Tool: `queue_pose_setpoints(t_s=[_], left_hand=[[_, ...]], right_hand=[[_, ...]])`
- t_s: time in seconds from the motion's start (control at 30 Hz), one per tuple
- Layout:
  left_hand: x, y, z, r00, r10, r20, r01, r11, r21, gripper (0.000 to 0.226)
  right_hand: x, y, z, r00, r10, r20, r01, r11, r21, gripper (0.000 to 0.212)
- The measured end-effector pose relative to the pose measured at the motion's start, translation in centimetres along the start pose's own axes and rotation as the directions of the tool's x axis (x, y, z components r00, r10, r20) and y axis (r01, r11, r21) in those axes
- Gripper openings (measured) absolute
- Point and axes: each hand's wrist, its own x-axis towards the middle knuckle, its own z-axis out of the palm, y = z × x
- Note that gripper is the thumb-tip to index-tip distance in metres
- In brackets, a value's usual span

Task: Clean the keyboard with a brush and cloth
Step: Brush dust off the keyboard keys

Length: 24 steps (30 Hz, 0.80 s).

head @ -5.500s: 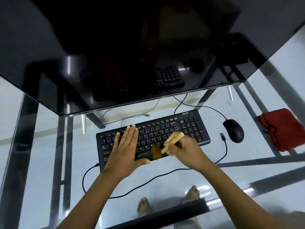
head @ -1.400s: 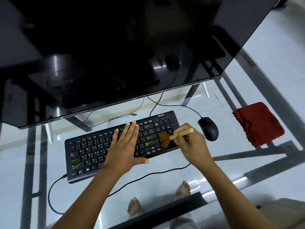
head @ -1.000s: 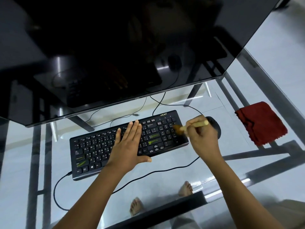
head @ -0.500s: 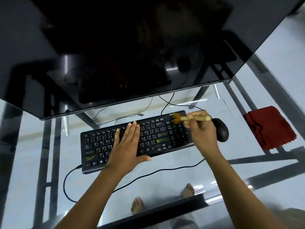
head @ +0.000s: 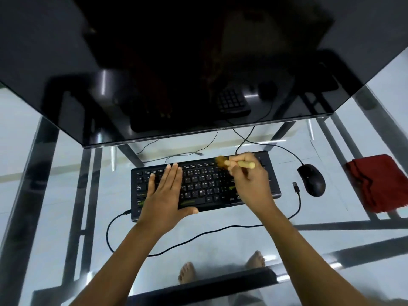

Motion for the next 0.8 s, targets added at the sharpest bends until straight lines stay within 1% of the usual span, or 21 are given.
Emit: queue_pose_setpoints(t_s=[0.07,0.1,0.13,0.17,0.2,0.23,0.3,0.33,0.37,0.4,0.43,0.47,0.5,0.53,0.57,0.6,0.63,0.67,0.7,0.73,0.8], left_hand=[[-0.5,-0.8,0.0,1.0,-0.011,-0.01,0.011,1.0,-0.009,0.115],[-0.7,-1.2,0.1,1.0,-0.015,-0.015,0.015,1.0,-0.014,0.115],[-1.0,-1.5,0.1,1.0,-0.021,-0.02,0.02,1.0,-0.021,0.115],[-1.2,-1.8,0.2,0.999,-0.026,-0.022,0.025,0.999,-0.028,0.115],[-1.4,-2.1,0.2,0.999,-0.029,-0.024,0.029,0.999,-0.03,0.116],[-1.6,-2.5,0.2,0.999,-0.03,-0.028,0.03,0.999,-0.029,0.116],[-1.9,-3.1,0.2,0.999,-0.032,-0.031,0.031,0.999,-0.019,0.116],[-2.0,-3.6,0.3,0.999,-0.036,-0.035,0.035,0.999,-0.019,0.116],[-2.1,-4.0,0.3,0.998,-0.041,-0.042,0.04,0.999,-0.028,0.116],[-2.3,-4.4,0.3,0.998,-0.049,-0.05,0.047,0.998,-0.042,0.117],[-2.4,-4.8,0.3,0.997,-0.059,-0.058,0.056,0.997,-0.055,0.117],[-2.6,-5.2,0.2,0.995,-0.069,-0.066,0.065,0.996,-0.067,0.118],[-2.8,-5.6,0.0,0.994,-0.077,-0.071,0.072,0.994,-0.082,0.119],[-3.0,-6.1,-0.2,0.994,-0.084,-0.073,0.076,0.992,-0.102,0.121],[-3.2,-6.5,-0.3,0.993,-0.091,-0.069,0.082,0.989,-0.123,0.123],[-3.3,-6.9,-0.3,0.993,-0.098,-0.059,0.089,0.986,-0.139,0.125],[-3.4,-7.4,-0.4,0.994,-0.104,-0.046,0.096,0.984,-0.15,0.127],[-3.5,-7.8,-0.3,0.994,-0.105,-0.034,0.098,0.982,-0.159,0.13],[-3.5,-8.2,-0.2,0.994,-0.104,-0.027,0.098,0.981,-0.168,0.132],[-3.6,-8.6,-0.1,0.995,-0.102,-0.023,0.096,0.979,-0.179,0.133],[-3.6,-9.2,0.1,0.995,-0.099,-0.015,0.093,0.973,-0.21,0.135]], right_hand=[[-0.5,0.0,0.4,0.978,-0.066,0.196,0.069,0.998,-0.011,0.011],[-0.7,-0.2,0.5,0.974,-0.055,0.222,0.061,0.998,-0.019,0.011],[-0.7,-0.3,0.5,0.984,-0.034,0.176,0.037,0.999,-0.014,0.01],[-0.6,-0.4,0.5,0.998,-0.013,0.062,0.015,0.999,-0.028,0.01],[-0.7,-0.8,0.2,1.0,-0.008,0.012,0.008,1.0,-0.009,0.011],[-0.9,-0.9,0.1,0.999,-0.017,0.03,0.017,1.0,0.003,0.012],[-1.4,-1.1,0.3,0.972,-0.043,0.231,0.04,0.999,0.016,0.014],[-1.7,-1.4,0.4,0.956,-0.05,0.288,0.057,0.998,-0.016,0.015],[-1.8,-1.5,0.5,0.96,-0.022,0.278,0.028,0.999,-0.021,0.015],[-1.8,-1.5,0.6,0.985,-0.011,0.169,0.015,1.0,-0.021,0.014],[-1.8,-1.5,0.6,1.0,0.005,0.03,-0.006,1.0,0.029,0.013],[-1.8,-1.8,0.7,0.999,0.013,-0.03,-0.011,0.998,0.062,0.013],[-1.7,-1.9,1.0,0.999,0.039,-0.017,-0.037,0.993,0.114,0.013],[-1.7,-2.2,1.3,0.994,0.083,0.074,-0.094,0.983,0.157,0.013],[-1.8,-2.2,2.1,0.982,0.107,0.156,-0.133,0.977,0.166,0.013],[-1.8,-2.6,2.5,0.976,0.141,0.167,-0.167,0.974,0.155,0.014],[-1.6,-2.7,3.0,0.983,0.153,0.101,-0.166,0.976,0.138,0.015],[-1.3,-3.1,3.2,0.987,0.162,-0.01,-0.159,0.978,0.133,0.015],[-1.0,-3.6,3.5,0.986,0.134,-0.102,-0.12,0.983,0.136,0.015],[-0.9,-4.3,3.8,0.987,0.104,-0.12,-0.085,0.985,0.148,0.014],[-1.3,-5.0,4.9,0.999,0.042,-0.012,-0.04,0.99,0.136,0.011]])
